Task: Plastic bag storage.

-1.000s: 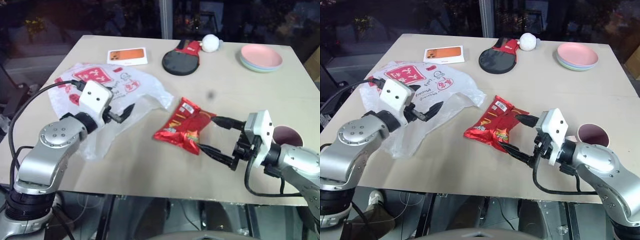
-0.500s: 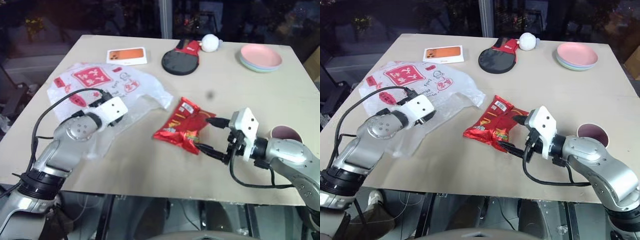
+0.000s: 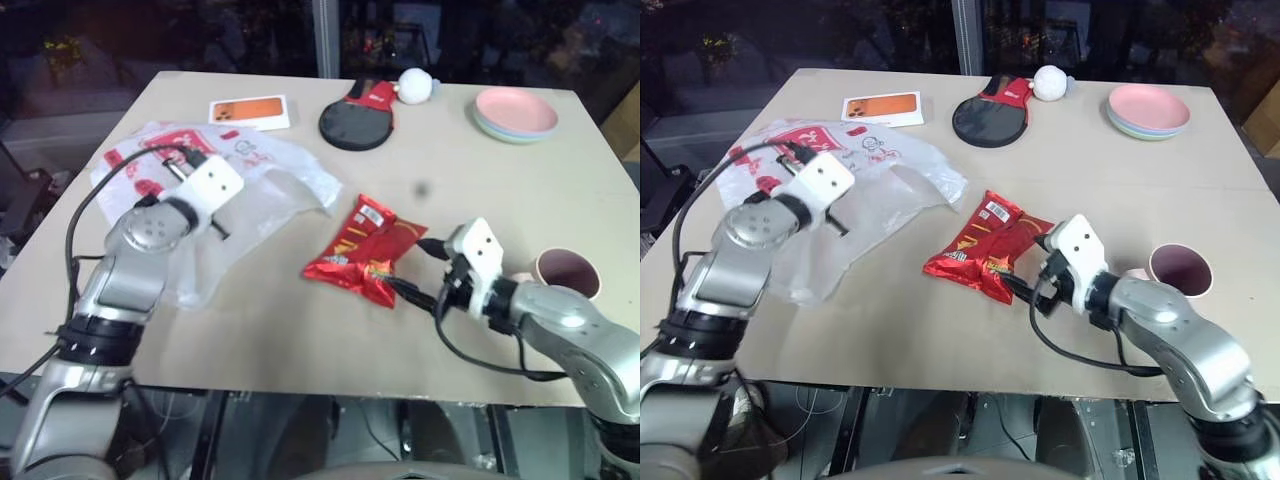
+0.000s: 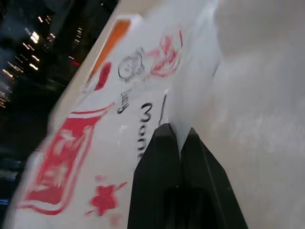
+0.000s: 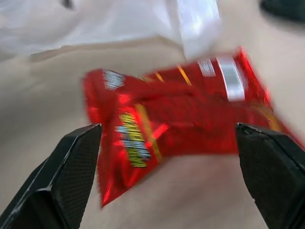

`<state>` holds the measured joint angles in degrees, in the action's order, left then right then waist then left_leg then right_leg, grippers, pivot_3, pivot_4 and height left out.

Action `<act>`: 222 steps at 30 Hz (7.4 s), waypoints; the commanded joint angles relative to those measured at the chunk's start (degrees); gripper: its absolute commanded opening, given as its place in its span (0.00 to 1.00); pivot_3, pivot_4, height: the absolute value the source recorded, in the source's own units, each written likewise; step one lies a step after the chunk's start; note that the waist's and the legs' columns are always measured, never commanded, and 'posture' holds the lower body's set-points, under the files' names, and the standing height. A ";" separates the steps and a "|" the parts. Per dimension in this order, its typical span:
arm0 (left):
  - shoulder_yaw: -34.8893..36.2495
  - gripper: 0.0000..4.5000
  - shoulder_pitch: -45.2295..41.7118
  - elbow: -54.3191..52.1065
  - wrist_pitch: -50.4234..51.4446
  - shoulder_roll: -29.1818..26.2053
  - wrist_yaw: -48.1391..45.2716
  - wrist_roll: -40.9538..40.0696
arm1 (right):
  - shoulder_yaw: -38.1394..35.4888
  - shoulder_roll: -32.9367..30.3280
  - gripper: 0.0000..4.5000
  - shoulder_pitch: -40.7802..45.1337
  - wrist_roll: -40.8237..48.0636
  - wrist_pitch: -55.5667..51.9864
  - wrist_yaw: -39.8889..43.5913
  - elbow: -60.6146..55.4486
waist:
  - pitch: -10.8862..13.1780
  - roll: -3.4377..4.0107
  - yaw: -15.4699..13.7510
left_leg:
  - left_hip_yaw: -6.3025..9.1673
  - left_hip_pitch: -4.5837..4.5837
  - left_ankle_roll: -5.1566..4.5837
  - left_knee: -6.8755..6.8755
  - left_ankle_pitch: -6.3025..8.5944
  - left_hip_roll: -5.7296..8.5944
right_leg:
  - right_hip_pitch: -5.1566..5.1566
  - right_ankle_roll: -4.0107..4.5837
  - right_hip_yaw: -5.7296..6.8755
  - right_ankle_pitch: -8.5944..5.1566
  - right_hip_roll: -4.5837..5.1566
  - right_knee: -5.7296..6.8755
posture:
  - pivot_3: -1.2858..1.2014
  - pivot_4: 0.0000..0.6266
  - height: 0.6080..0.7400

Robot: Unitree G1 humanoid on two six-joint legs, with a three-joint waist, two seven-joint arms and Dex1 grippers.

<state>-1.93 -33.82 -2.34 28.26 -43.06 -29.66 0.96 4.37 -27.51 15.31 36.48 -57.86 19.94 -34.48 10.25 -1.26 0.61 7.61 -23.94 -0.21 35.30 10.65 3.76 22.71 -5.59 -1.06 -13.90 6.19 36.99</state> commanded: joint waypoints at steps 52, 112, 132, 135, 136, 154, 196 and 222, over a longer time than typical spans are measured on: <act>12.52 0.00 -19.32 -4.24 46.42 8.90 -8.93 -32.30 | 11.99 7.84 0.01 24.99 -7.50 17.08 19.81 22.34 | 0.00 0.04 1.88 | -0.17 0.07 0.21 -0.01 -0.13 -0.04 | 0.54 0.03 -0.35 0.00 -0.16 0.89 | 0.52 0.24 1.00; 9.82 0.00 -21.64 16.88 25.69 21.56 -0.60 -30.30 | -37.61 -15.46 0.99 -43.10 0.32 22.16 -3.85 -25.52 | 0.03 -0.05 -0.18 | -0.14 -0.04 0.44 0.02 -0.30 -0.14 | 0.44 0.19 -0.24 0.07 -0.17 0.75 | 0.52 0.24 1.00; 8.50 0.00 -20.80 16.37 25.67 21.22 -1.97 -29.11 | -32.04 -17.37 0.99 -67.61 18.33 35.79 -24.09 -24.69 | 0.09 -0.20 -0.17 | -0.37 0.00 0.23 0.11 -0.16 -0.33 | 0.29 0.05 -0.36 0.00 -0.13 0.43 | 0.52 0.24 1.00; 8.68 0.00 -20.51 15.49 26.24 21.41 -1.40 -29.40 | -30.36 -16.77 0.99 -60.63 16.74 33.15 -24.09 -21.39 | 0.10 -0.21 -0.13 | -0.37 -0.01 0.23 0.11 -0.16 -0.33 | 0.29 0.06 -0.34 0.01 -0.13 0.41 | 0.52 0.24 1.00; 8.73 0.00 -20.40 15.23 26.37 21.44 -1.21 -29.44 | -29.98 -16.72 0.99 -58.63 15.84 32.35 -23.76 -20.27 | 0.10 -0.23 -0.15 | -0.37 -0.01 0.23 0.11 -0.16 -0.33 | 0.29 0.06 -0.35 0.01 -0.13 0.41 | 0.52 0.24 1.00; 10.52 0.00 -17.28 9.01 28.88 21.10 1.94 -30.57 | -26.46 -13.85 0.99 -37.06 2.22 23.98 -15.81 -4.58 | 0.13 -0.28 0.05 | -0.28 0.02 0.22 0.12 -0.16 -0.18 | 0.21 0.27 -0.28 0.14 -0.18 0.42 | 0.52 0.24 1.00; 10.01 0.00 -16.03 8.08 28.78 19.99 2.03 -30.75 | -15.21 2.58 0.99 -22.81 -4.24 15.03 -13.12 -4.73 | 0.07 -0.21 -0.07 | -0.20 0.07 0.27 0.28 -0.18 -0.17 | 0.22 0.42 -0.26 0.22 -0.22 0.65 | 0.52 0.24 1.00; 11.28 0.00 -15.43 5.84 30.29 19.60 3.59 -31.16 | -11.33 8.10 0.10 -12.34 -15.64 25.86 -9.47 10.37 | 0.08 -0.19 0.26 | -0.27 0.14 0.32 0.12 -0.21 -0.26 | 0.32 0.42 -0.34 0.23 -0.31 0.70 | 0.52 0.24 1.00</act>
<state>8.53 -48.22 6.14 58.68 -23.04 -26.03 -29.47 -7.07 -19.44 2.09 20.74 -33.93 9.15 -23.40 10.33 -1.44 0.86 7.33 -23.81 0.11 35.42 10.44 3.50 23.04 -5.18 -1.41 -13.67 5.88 37.68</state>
